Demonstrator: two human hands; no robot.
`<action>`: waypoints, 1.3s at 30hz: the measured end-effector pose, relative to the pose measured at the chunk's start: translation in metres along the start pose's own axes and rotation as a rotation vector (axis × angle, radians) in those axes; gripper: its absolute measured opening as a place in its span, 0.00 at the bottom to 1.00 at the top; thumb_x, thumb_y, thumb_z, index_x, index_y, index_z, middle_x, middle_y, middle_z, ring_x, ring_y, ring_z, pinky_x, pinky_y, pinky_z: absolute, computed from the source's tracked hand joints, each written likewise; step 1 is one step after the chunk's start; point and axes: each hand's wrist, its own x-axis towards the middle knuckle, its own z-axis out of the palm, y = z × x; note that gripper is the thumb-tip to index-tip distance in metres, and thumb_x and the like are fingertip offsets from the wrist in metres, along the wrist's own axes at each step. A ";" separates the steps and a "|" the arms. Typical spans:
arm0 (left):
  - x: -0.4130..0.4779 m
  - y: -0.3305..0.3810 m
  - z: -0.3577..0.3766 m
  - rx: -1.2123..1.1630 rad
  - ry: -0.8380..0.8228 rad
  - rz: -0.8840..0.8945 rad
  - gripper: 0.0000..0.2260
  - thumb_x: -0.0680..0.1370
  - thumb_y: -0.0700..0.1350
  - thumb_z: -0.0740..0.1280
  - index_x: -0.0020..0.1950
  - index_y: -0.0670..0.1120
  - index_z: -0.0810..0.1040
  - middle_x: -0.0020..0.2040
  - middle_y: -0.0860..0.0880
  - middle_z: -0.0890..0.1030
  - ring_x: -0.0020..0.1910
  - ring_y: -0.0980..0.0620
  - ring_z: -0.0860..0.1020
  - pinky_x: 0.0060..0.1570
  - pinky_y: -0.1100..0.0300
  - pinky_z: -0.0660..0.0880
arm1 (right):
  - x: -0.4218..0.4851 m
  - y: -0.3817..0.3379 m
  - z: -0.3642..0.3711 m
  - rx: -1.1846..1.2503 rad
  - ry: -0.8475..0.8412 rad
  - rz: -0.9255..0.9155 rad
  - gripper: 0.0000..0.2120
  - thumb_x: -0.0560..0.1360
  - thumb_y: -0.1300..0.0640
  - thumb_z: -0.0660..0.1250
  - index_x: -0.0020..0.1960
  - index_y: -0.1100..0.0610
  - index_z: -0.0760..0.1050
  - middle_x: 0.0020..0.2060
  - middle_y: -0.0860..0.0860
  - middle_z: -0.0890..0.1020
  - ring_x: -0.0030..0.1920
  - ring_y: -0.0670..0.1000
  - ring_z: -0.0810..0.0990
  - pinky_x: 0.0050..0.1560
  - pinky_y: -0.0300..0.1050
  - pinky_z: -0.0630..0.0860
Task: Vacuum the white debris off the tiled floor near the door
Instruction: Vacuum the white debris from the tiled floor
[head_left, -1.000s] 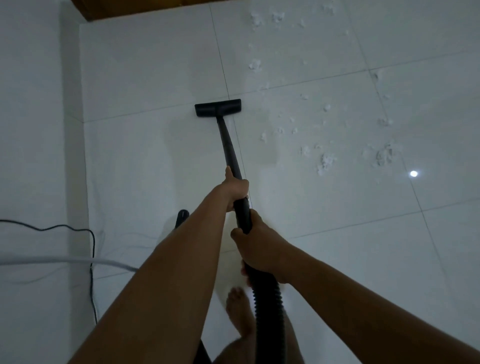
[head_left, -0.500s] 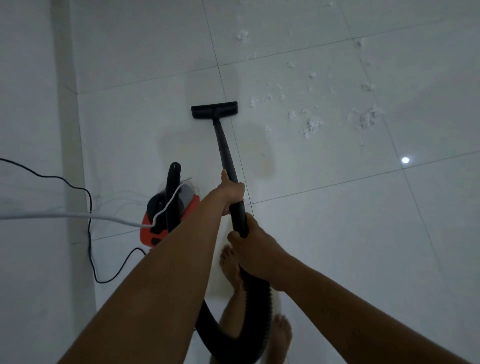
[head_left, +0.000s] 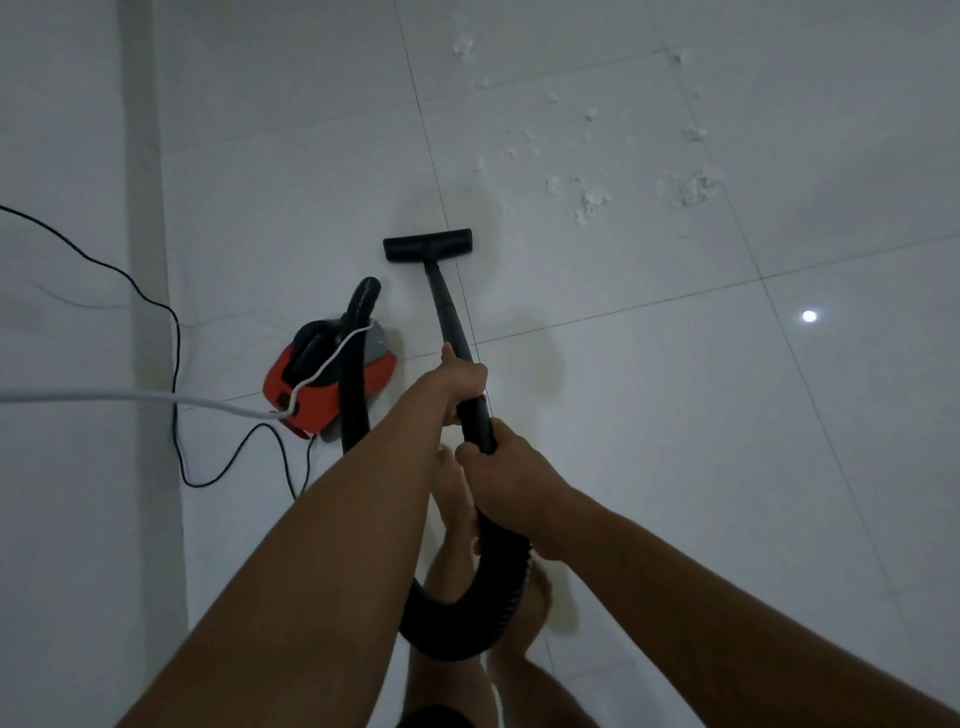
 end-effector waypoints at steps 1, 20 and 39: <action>-0.007 -0.009 0.006 0.009 0.000 -0.003 0.38 0.82 0.39 0.57 0.81 0.59 0.36 0.63 0.39 0.76 0.42 0.47 0.76 0.54 0.48 0.80 | -0.008 0.009 0.002 0.007 -0.003 0.011 0.22 0.84 0.53 0.58 0.77 0.51 0.64 0.44 0.54 0.78 0.23 0.42 0.76 0.19 0.31 0.69; -0.085 -0.079 0.107 0.095 -0.128 -0.026 0.37 0.82 0.39 0.58 0.81 0.58 0.37 0.49 0.43 0.76 0.39 0.49 0.76 0.42 0.53 0.77 | -0.101 0.116 -0.009 -0.034 0.081 0.032 0.25 0.81 0.49 0.60 0.78 0.50 0.65 0.50 0.53 0.75 0.48 0.53 0.76 0.52 0.48 0.75; -0.040 -0.146 0.121 0.115 -0.116 0.046 0.37 0.82 0.41 0.58 0.81 0.61 0.38 0.50 0.43 0.75 0.39 0.47 0.75 0.50 0.47 0.80 | -0.057 0.196 0.053 -0.115 0.197 0.143 0.36 0.70 0.38 0.50 0.78 0.38 0.48 0.66 0.59 0.78 0.68 0.64 0.76 0.70 0.65 0.72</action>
